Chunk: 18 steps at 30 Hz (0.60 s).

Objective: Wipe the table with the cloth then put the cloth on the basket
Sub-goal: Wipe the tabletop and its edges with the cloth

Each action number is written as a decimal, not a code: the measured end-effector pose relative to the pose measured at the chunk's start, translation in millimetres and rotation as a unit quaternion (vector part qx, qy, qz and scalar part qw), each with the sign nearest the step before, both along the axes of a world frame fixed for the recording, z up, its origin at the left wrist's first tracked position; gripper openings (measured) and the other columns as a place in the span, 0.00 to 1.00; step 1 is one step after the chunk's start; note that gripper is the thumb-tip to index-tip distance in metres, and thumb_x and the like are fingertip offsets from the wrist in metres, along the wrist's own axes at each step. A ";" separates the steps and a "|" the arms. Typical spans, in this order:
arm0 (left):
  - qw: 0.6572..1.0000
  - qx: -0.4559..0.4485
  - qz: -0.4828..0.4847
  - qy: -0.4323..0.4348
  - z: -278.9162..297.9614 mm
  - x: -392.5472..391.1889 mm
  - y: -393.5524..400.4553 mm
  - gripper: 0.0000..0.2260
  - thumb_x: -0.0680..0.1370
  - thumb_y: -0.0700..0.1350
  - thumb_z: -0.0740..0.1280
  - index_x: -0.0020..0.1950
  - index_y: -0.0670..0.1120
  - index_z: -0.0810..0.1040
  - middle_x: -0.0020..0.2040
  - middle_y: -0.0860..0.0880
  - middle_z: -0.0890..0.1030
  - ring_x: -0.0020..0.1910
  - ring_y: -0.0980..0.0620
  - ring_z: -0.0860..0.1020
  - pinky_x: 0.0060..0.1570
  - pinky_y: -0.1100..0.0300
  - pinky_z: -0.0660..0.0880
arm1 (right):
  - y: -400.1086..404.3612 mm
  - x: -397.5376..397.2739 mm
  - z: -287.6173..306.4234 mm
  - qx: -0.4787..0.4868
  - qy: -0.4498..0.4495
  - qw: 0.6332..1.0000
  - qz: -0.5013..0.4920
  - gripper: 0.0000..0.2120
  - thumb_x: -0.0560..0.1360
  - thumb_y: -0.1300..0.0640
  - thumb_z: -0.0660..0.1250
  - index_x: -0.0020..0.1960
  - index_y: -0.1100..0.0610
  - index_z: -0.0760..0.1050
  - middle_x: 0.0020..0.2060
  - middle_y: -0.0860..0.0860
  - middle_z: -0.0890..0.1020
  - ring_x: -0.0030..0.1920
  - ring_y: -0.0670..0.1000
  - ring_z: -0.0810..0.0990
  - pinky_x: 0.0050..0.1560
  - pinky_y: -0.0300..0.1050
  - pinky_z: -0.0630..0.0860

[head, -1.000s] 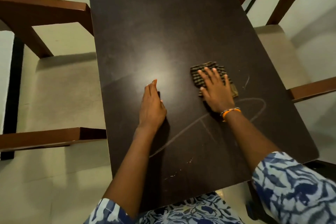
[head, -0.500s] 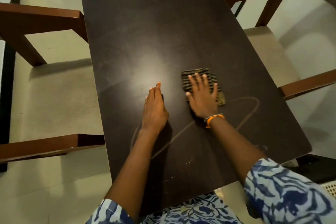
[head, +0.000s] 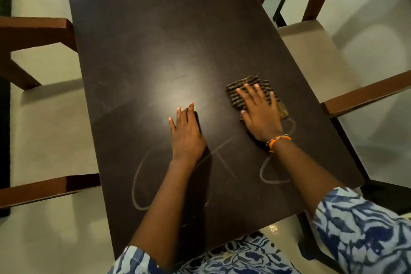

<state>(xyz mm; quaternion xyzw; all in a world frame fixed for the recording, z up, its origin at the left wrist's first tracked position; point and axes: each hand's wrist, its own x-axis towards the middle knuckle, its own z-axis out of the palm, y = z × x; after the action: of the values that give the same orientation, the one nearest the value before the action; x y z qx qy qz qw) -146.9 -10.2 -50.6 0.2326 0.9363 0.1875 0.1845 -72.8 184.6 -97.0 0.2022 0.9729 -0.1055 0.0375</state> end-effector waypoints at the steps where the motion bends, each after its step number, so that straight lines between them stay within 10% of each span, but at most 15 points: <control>1: 1.000 -0.008 -0.003 0.004 -1.7 4.4 5.4 0.33 0.76 0.37 0.61 0.77 0.42 0.47 0.77 0.42 0.53 0.77 0.44 0.44 0.73 0.45 0.39 | 20.2 9.9 0.6 0.005 0.005 0.999 -0.036 0.29 0.75 0.52 0.59 0.75 0.48 0.55 0.76 0.50 0.58 0.76 0.53 0.52 0.72 0.62 0.49; 10: 0.999 -0.044 -0.012 0.021 -7.0 22.9 21.4 0.32 0.78 0.47 0.61 0.77 0.43 0.47 0.77 0.43 0.54 0.77 0.43 0.42 0.70 0.43 0.33 | 60.1 25.1 4.4 -0.033 0.006 0.961 -0.276 0.28 0.79 0.53 0.56 0.76 0.49 0.51 0.77 0.52 0.52 0.77 0.55 0.46 0.73 0.66 0.42; 18: 0.999 -0.020 0.037 0.016 -6.7 20.1 35.8 0.30 0.77 0.39 0.58 0.76 0.40 0.49 0.77 0.42 0.55 0.77 0.43 0.43 0.71 0.44 0.34 | -49.8 -53.8 5.1 -0.041 0.000 0.999 0.012 0.28 0.79 0.50 0.54 0.76 0.46 0.50 0.77 0.50 0.50 0.77 0.54 0.44 0.72 0.64 0.41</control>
<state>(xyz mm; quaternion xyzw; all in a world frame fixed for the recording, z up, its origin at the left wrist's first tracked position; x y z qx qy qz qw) -126.8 25.6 -57.3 0.1969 0.9508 0.1713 0.1671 -126.6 134.8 -91.9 0.1890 0.9701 -0.1448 0.0473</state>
